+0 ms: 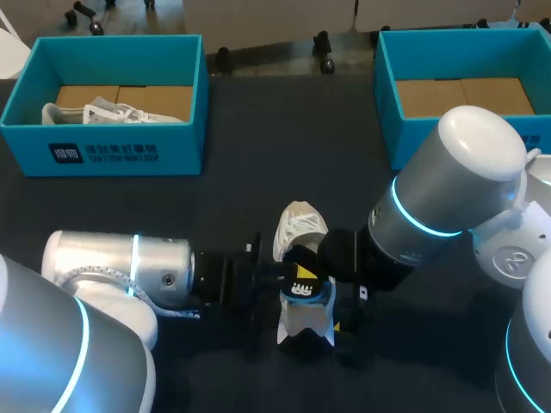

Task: Take the shoe out of the shoebox, open the shoe tongue, remove and reinsert the insole, then place the shoe into the shoebox

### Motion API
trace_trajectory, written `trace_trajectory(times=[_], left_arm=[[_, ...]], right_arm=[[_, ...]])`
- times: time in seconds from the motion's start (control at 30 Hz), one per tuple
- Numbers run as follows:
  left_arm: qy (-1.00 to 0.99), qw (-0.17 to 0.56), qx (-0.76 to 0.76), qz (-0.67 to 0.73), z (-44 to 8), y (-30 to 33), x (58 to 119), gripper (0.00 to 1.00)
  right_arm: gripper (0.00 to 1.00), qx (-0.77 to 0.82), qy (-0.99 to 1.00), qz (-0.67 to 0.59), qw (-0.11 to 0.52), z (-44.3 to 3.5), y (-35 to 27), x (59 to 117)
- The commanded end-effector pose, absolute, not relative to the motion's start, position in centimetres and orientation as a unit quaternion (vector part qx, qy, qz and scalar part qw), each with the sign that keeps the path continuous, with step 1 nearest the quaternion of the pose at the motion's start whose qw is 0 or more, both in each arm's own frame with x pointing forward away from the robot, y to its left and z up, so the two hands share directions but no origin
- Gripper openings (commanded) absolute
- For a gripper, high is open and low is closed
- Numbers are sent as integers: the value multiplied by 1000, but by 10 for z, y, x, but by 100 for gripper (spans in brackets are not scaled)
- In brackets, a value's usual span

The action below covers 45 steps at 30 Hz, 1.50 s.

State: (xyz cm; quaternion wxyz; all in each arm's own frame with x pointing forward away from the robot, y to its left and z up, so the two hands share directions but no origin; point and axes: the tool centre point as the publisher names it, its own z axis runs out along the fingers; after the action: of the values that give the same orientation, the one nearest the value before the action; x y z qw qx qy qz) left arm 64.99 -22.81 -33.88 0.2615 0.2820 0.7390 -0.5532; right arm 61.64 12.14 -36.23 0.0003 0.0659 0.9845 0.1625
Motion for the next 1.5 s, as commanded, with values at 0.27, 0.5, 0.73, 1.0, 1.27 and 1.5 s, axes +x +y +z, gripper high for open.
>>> trace_trajectory(times=[0.27,0.5,0.73,1.0,1.27,1.5], left_arm=[[721,324,272,-549,-349,-229,658,0],[719,331,273,-547,-349,-226,659,0],[718,321,271,-555,-342,-224,651,5],[716,316,272,-560,-328,-223,639,38],[712,318,275,-562,-321,-221,629,27],[713,318,283,-558,-319,-220,624,0]], right_arm=[[100,66,984,163,1,-364,122,615],[100,66,984,163,1,-364,122,615],[100,66,984,163,1,-364,122,615],[100,66,984,163,1,-364,122,615],[100,66,984,163,1,-364,122,615],[100,66,984,163,1,-364,122,615]])
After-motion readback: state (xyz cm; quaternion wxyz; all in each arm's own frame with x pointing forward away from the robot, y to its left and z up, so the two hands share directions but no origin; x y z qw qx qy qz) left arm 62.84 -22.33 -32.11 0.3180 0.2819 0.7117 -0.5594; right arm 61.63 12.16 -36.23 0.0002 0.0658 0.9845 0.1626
